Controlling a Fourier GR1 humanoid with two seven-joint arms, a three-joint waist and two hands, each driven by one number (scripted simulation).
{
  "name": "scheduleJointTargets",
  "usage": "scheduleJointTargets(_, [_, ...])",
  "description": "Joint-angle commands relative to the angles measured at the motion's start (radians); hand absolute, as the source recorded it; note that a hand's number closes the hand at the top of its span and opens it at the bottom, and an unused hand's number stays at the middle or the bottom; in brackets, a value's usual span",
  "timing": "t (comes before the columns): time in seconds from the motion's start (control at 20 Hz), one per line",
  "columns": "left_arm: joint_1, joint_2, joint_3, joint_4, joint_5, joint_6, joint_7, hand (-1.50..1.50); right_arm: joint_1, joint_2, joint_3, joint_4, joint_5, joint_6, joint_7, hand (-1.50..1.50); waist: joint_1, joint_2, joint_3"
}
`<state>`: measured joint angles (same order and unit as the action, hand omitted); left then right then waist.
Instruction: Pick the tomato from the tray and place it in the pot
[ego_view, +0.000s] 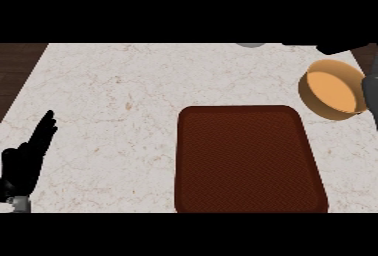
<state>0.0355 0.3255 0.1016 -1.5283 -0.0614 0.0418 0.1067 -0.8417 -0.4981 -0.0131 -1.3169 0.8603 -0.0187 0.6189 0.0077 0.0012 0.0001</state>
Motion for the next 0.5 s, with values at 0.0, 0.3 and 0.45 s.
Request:
scheduleJointTargets(0.0, [-0.039, 0.004, 0.031, 0.108, 0.003, -0.02, -0.072, 0.0, -0.039, -0.034, -0.086, 0.162, -0.03, -0.07, -0.145, 1.5, 0.003, 0.004, 0.0])
scheduleJointTargets(0.3, [-0.026, -0.02, -0.008, -0.022, -0.031, 0.006, 0.044, 0.0, -0.171, -0.102, -0.139, 0.519, -0.016, -0.125, -0.337, 1.5, 0.023, 0.009, 0.0])
scheduleJointTargets(0.45, [-0.058, -0.003, 0.011, -0.033, -0.006, -0.021, 0.061, 0.0, -0.188, -0.102, -0.167, 0.656, -0.011, -0.2, -0.424, 1.5, 0.028, 0.011, 0.001])
